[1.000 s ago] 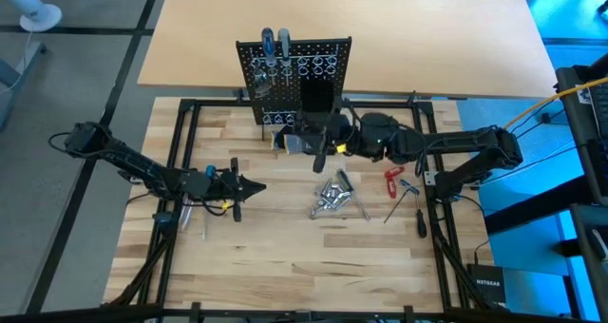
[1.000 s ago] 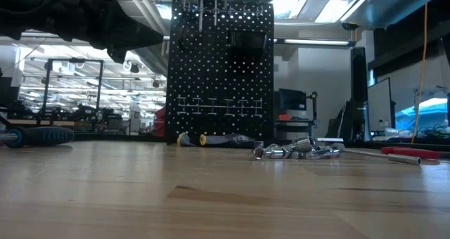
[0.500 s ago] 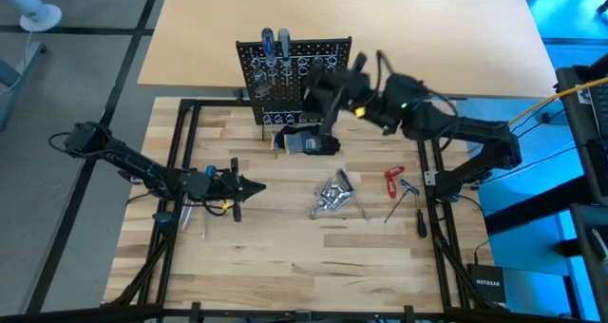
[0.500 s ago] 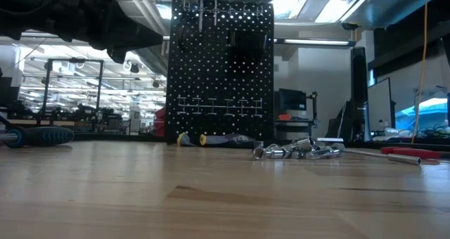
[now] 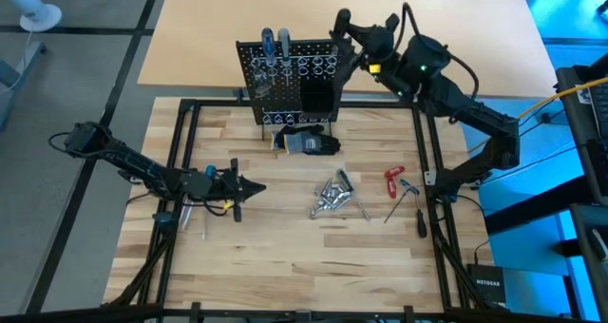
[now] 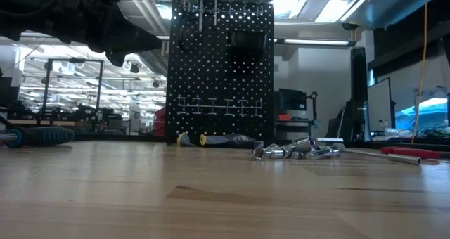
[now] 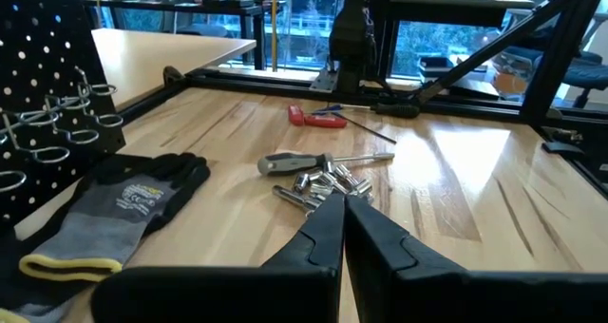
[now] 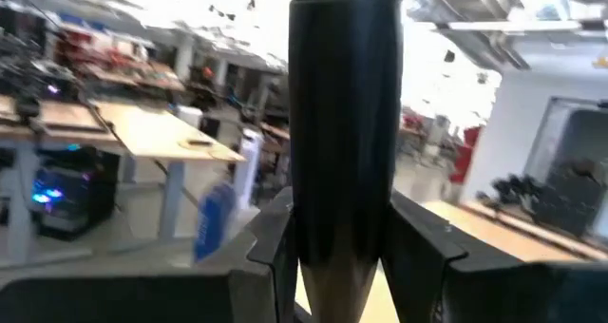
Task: Hang tools onto peg board
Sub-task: Hang the black screwdriver on the pegboard
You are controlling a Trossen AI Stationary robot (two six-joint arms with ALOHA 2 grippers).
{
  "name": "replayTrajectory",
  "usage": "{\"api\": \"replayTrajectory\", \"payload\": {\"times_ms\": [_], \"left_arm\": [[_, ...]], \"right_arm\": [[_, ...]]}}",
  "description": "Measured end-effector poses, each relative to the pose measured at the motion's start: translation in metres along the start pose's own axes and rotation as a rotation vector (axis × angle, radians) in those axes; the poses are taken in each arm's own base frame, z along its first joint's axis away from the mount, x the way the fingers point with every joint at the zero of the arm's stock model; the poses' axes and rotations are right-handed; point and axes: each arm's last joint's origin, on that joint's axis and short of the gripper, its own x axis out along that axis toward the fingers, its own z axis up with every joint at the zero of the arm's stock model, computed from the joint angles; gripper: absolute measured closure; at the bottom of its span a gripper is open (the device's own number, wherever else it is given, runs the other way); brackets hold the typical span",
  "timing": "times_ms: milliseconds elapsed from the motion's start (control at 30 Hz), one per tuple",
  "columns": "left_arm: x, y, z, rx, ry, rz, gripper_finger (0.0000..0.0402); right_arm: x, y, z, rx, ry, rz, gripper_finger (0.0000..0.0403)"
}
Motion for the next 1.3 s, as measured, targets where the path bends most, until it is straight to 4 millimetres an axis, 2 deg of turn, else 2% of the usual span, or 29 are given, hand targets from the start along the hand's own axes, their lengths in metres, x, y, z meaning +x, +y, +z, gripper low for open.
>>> {"api": "replayTrajectory", "payload": {"times_ms": [300,500,733,1300], "left_arm": [[0.0,0.0,0.0,-0.003,-0.001,-0.001,0.0399],[0.0,0.0,0.0,0.0,0.001,0.0,0.0399],[0.0,0.0,0.0,0.008,0.001,0.001,0.0399],[0.0,0.0,0.0,0.002,0.002,0.001,0.0399]], "right_arm": [[0.009,-0.013,-0.024,0.039,0.117,-0.036,0.0283],[0.011,-0.015,-0.025,0.066,0.089,-0.027,0.0283],[0.009,-0.016,-0.016,0.098,0.035,0.003,0.0283],[0.016,-0.012,-0.046,0.111,0.134,-0.008,0.0283]]}}
